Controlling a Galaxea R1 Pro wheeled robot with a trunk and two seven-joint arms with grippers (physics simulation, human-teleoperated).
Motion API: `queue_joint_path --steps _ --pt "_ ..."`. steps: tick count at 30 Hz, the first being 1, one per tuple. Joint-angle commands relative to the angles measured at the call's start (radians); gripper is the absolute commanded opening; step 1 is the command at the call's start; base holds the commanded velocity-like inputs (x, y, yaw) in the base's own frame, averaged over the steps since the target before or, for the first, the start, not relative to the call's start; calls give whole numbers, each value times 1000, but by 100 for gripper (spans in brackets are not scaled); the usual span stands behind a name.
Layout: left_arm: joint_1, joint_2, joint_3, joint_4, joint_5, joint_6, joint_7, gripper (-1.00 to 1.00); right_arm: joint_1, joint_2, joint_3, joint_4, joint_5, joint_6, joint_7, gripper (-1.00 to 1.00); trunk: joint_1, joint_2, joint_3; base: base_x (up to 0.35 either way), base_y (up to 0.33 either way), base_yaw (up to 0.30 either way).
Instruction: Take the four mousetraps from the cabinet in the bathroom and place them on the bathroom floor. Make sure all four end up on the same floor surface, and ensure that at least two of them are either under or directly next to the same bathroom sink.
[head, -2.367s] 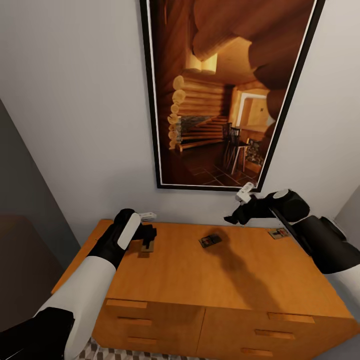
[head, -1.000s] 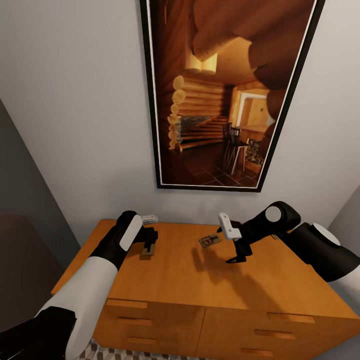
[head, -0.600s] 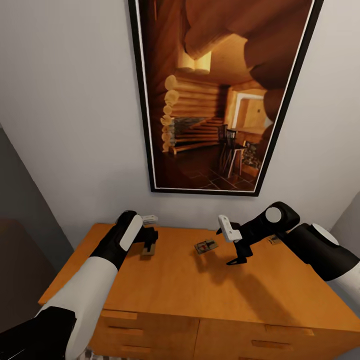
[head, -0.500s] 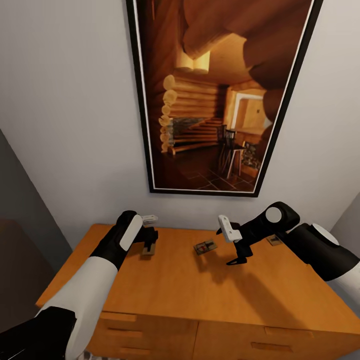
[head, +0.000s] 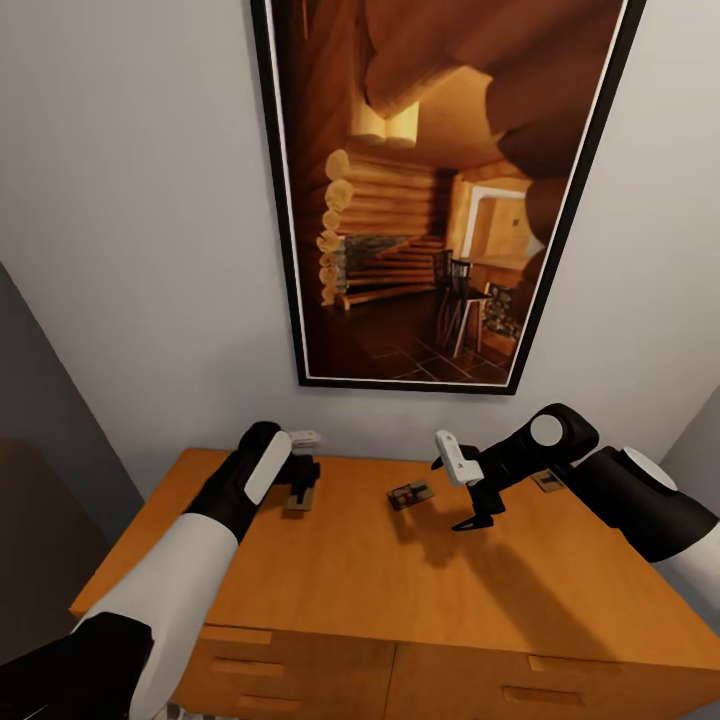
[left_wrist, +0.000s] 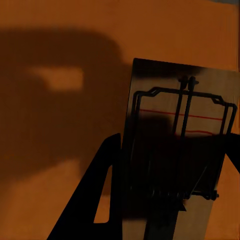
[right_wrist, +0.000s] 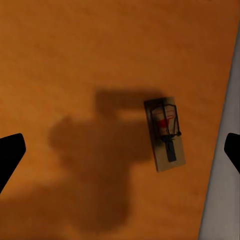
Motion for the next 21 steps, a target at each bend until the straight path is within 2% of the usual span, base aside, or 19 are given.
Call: queue_joint_path --steps 1,3,8,15,21 --pt "-1 0 -15 -1 8 3 13 -100 -2 0 2 -2 2 10 3 100 1 -2 -2 0 0 0" --pt "-1 0 -62 -2 19 4 13 -100 -2 3 3 -6 3 10 5 100 1 -2 -2 0 0 0" --pt "-1 -2 -108 -5 71 3 13 -100 -9 19 4 -9 10 12 38 100 1 -2 -2 25 -11 0" --pt "-1 -1 -117 -5 90 2 13 -100 -9 22 1 -2 11 4 52 100 1 -2 -2 177 -94 0" --pt "-1 -3 -118 -5 92 3 13 -100 -9 22 1 4 0 -67 53 100 1 -2 -2 30 -12 0"
